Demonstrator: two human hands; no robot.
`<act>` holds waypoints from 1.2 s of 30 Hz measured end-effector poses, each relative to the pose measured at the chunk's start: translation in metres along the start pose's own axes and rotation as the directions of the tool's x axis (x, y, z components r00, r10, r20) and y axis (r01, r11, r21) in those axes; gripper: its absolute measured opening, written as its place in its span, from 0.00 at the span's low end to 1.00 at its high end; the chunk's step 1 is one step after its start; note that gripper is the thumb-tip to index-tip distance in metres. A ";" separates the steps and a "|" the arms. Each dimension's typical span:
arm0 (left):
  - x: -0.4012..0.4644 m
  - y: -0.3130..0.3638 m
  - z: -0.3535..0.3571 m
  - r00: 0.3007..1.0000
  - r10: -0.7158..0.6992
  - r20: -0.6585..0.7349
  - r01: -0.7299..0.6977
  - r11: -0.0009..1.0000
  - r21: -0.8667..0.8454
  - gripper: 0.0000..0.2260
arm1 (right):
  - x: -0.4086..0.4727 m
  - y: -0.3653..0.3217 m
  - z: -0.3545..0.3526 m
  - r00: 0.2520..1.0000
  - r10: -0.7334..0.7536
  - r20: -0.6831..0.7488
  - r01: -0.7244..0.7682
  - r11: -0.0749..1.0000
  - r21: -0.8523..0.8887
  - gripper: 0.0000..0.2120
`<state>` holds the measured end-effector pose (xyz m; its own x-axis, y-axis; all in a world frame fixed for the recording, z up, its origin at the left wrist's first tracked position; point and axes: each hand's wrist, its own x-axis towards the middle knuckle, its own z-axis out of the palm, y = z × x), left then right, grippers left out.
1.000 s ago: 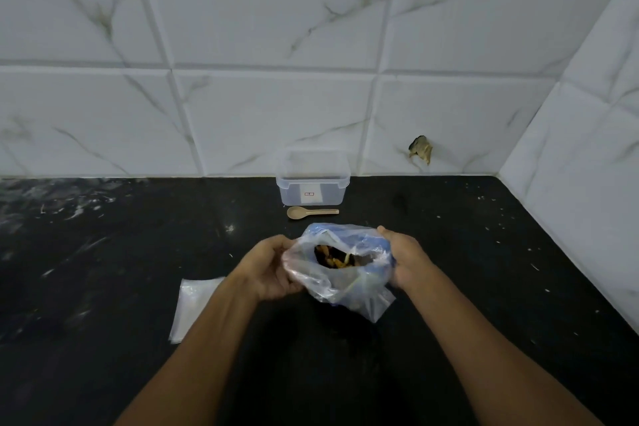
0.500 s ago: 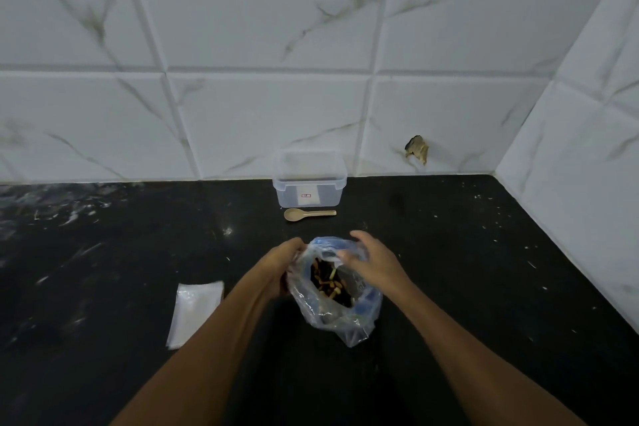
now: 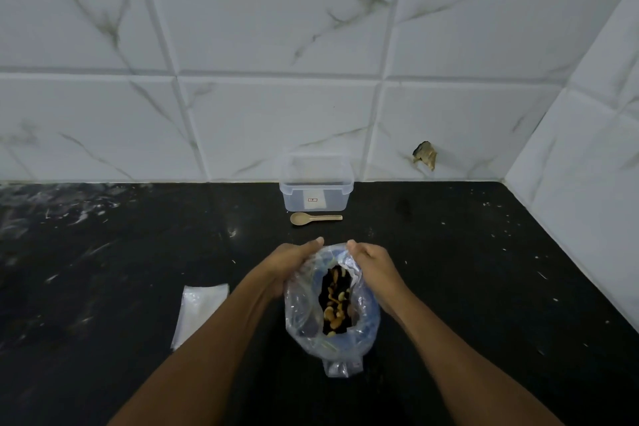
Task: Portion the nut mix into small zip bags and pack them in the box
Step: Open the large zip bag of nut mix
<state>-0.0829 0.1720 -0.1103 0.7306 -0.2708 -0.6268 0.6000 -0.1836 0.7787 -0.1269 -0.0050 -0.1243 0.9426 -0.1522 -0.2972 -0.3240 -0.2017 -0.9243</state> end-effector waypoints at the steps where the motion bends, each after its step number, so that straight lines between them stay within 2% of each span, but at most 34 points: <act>1: 0.001 0.000 -0.002 1.000 0.012 0.001 -0.012 1.000 0.001 0.21 | -0.001 0.000 0.000 0.999 0.017 -0.033 -0.014 0.996 0.083 0.17; 4: 0.002 0.001 -0.003 0.996 0.089 -0.009 -0.089 0.996 -0.023 0.20 | 0.002 -0.004 -0.001 0.986 0.114 -0.120 -0.063 0.928 0.367 0.12; 6: 0.002 0.001 0.001 0.982 0.182 -0.045 -0.182 0.983 -0.005 0.17 | 0.005 -0.001 -0.002 0.976 0.148 -0.156 -0.073 0.910 0.409 0.12; 8: 0.001 -0.003 0.006 0.959 0.260 -0.118 -0.232 0.950 0.209 0.15 | 0.005 0.008 -0.005 0.970 0.150 -0.191 -0.090 0.952 0.291 0.11; 11: -0.015 -0.022 0.008 0.910 0.314 -0.271 -0.085 0.781 0.619 0.22 | 0.002 0.024 -0.015 0.973 0.087 -0.215 -0.076 0.995 0.059 0.13; 13: -0.030 -0.036 0.006 0.906 0.294 -0.305 0.038 0.662 0.749 0.30 | 0.002 0.024 -0.023 0.969 0.016 -0.247 -0.044 0.993 -0.110 0.16; 15: -0.041 -0.046 0.007 0.952 0.175 -0.249 0.096 0.603 0.792 0.32 | 0.005 0.018 -0.027 0.970 -0.064 -0.233 0.003 0.967 -0.254 0.15; 17: -0.049 -0.052 0.013 0.986 -0.019 -0.166 0.133 0.690 0.712 0.31 | 0.009 0.011 -0.026 0.985 -0.098 -0.141 0.046 0.941 -0.334 0.16; 19: -0.051 -0.055 0.020 0.979 -0.188 -0.074 0.196 0.792 0.578 0.29 | 0.011 0.007 -0.021 0.997 -0.070 -0.039 0.048 0.913 -0.406 0.17; 21: -0.050 -0.056 0.025 0.971 -0.239 -0.013 0.217 0.857 0.467 0.23 | 0.013 0.010 -0.016 0.997 -0.075 -0.014 0.058 0.871 -0.487 0.12; 23: -0.050 -0.053 0.024 0.977 -0.214 -0.012 0.205 0.916 0.344 0.15 | 0.014 0.012 -0.015 0.995 -0.070 -0.073 0.029 0.886 -0.463 0.08; 25: -0.051 -0.044 0.018 0.983 -0.173 -0.065 0.183 0.957 0.223 0.10 | 0.015 0.013 -0.018 0.989 0.016 -0.150 -0.064 0.945 -0.321 0.09; 27: -0.051 -0.034 0.009 0.981 -0.162 -0.104 0.172 0.981 0.094 0.08 | 0.016 0.011 -0.023 0.962 0.182 -0.205 -0.200 0.978 -0.068 0.09; 29: -0.050 -0.022 0.003 0.981 -0.158 -0.109 0.156 0.987 -0.029 0.08 | 0.017 0.008 -0.026 0.915 0.358 -0.184 -0.331 0.929 0.163 0.09; 31: -0.048 -0.013 0.006 0.981 -0.164 -0.105 0.146 0.975 -0.165 0.07 | 0.015 0.008 -0.025 0.873 0.475 -0.116 -0.416 0.846 0.333 0.09; 33: -0.044 -0.006 0.011 0.972 -0.184 -0.144 0.138 0.949 -0.283 0.06 | 0.013 0.012 -0.022 0.851 0.522 -0.060 -0.439 0.769 0.465 0.10; 36: -0.030 0.000 0.016 0.959 -0.216 -0.182 0.115 0.888 -0.446 0.09 | 0.014 0.025 -0.015 0.829 0.558 -0.042 -0.439 0.696 0.568 0.12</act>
<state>-0.1096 0.1652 -0.0913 0.6309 -0.0480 -0.7743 0.7619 0.2269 0.6067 -0.1226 -0.0263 -0.1482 0.5969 -0.2796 -0.7520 -0.5937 0.4765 -0.6484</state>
